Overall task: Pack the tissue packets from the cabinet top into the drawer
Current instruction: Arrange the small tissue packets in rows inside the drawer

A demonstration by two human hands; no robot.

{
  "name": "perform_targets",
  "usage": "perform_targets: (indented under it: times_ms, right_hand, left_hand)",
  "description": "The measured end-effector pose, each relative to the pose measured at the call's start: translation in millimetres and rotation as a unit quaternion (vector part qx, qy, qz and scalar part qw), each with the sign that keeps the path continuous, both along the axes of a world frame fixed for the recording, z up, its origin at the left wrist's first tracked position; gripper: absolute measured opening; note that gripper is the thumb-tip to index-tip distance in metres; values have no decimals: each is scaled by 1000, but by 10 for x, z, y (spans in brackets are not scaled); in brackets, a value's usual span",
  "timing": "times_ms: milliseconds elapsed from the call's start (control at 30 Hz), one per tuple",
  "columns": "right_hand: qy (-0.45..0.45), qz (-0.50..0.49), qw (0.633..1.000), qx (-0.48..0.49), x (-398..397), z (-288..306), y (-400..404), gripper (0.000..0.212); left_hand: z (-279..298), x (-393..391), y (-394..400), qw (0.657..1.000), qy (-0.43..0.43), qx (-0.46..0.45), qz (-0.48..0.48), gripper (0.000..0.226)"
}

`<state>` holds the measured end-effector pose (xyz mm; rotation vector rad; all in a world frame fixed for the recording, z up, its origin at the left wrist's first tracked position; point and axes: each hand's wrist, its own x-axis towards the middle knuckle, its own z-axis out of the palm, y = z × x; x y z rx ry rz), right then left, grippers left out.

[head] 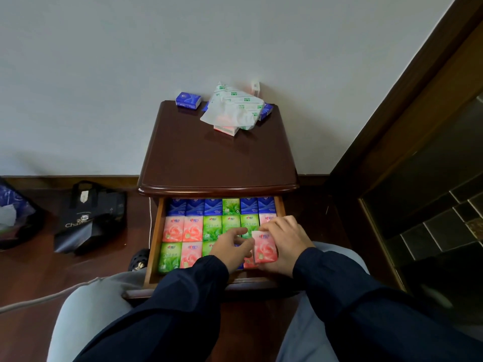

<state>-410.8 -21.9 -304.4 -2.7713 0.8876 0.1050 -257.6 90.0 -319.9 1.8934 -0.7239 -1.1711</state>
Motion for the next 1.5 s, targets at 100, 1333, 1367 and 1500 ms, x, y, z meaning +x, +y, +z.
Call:
perform_targets:
  times_ms: [100,1333,1367,1500]
  right_hand:
    - [19,-24,1000,0,-28,-130,-37,94]
    - [117,-7,986,-114,-39,-352,-15,60]
    - [120,-4,986,-115,-34,-356,-24,61]
    - [136,8,984,-119,-22,-356,-44,73]
  left_hand:
    - [-59,-4,38,994,-102,4,-48,32]
    - [-343,-5,32,916,-278,110,-268,50]
    - [-339,-6,32,916,-279,108,-267,50]
    - [-337,-8,36,917,-280,104,-266,49]
